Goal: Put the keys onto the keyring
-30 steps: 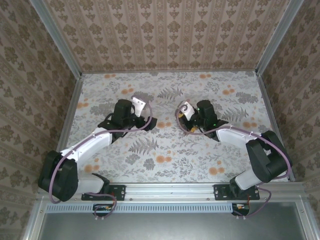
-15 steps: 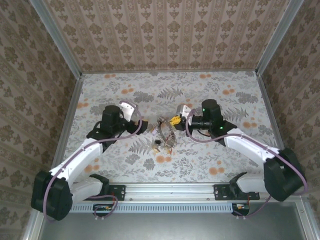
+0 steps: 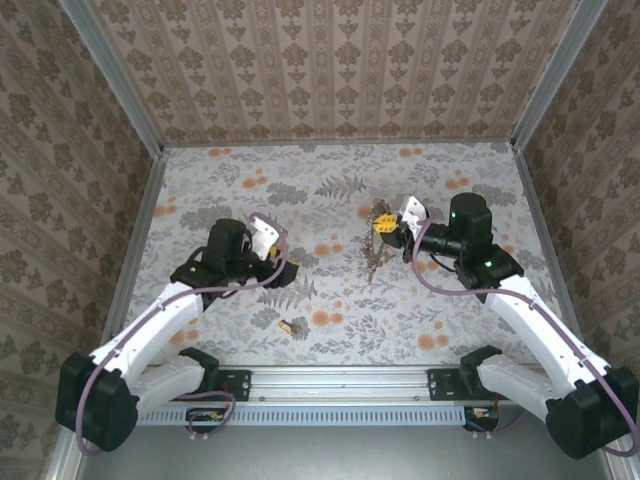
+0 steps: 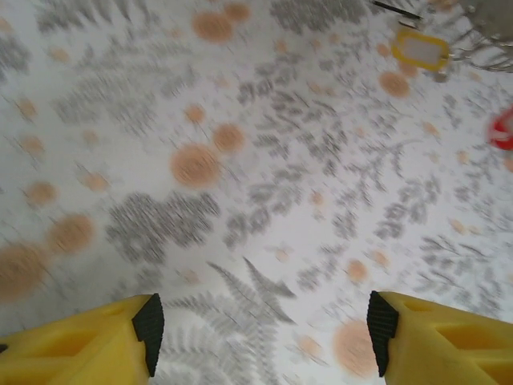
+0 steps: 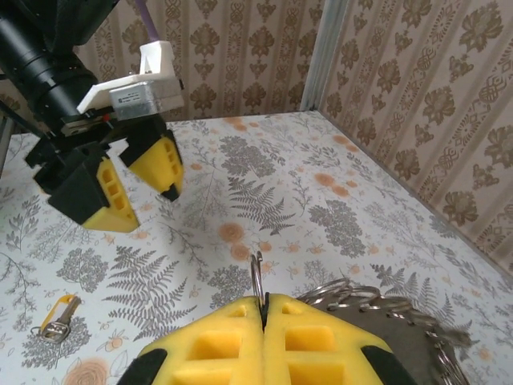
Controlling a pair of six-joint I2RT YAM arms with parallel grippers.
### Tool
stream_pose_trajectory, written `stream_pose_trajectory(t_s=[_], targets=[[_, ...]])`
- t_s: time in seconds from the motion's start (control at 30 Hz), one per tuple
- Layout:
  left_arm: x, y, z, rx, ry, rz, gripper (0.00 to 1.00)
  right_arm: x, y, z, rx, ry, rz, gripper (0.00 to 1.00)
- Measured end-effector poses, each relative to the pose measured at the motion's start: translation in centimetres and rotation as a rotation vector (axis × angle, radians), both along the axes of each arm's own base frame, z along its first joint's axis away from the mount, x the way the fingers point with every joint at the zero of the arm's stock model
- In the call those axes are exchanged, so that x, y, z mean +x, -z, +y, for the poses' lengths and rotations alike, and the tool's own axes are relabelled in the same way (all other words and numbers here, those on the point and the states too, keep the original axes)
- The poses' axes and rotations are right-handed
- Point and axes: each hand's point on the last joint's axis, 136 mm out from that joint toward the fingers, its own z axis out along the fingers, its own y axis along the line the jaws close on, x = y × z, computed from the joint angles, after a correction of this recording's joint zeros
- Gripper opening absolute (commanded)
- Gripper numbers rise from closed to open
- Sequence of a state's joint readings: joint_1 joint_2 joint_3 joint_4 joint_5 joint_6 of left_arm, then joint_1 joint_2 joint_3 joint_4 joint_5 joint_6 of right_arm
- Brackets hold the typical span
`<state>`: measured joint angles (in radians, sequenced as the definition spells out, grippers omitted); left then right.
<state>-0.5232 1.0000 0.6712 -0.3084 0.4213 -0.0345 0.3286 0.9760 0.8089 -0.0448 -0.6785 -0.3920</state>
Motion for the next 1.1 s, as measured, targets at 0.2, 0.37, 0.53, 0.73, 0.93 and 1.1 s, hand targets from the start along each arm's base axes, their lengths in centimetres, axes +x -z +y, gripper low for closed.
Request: stream_pose_trajectory(t_s=[0.2, 0.37, 0.53, 0.73, 0.93, 1.1], targets=[[-6.7, -1.4, -0.7, -0.005, 0.190, 0.023, 0.76, -0.6, 1.1, -0.7, -0.072, 0.009, -0.011, 0.00], [-9.8, -3.2, -1.2, 0.014, 0.477, -0.229, 0.82, -1.6, 3.2, -0.8, -0.176, -0.033, -0.019, 0.00], [-11.2, -0.7, -0.8, 0.134, 0.730, -0.350, 0.82, -3.4, 2.3, -1.2, -0.181, -0.055, -0.093, 0.00], [-12.8, 1.8, -0.4, 0.179, 0.915, -0.382, 0.77, -4.7, 2.0, -1.1, -0.127, -0.077, -0.135, 0.00], [-13.6, 3.1, -0.2, 0.223, 0.990, -0.400, 0.68, -5.4, 2.6, -0.9, -0.115, -0.090, -0.147, 0.00], [-14.4, 4.4, -0.3, 0.267, 1.051, -0.380, 0.69, -6.2, 2.1, -0.5, -0.114, -0.127, -0.183, 0.00]])
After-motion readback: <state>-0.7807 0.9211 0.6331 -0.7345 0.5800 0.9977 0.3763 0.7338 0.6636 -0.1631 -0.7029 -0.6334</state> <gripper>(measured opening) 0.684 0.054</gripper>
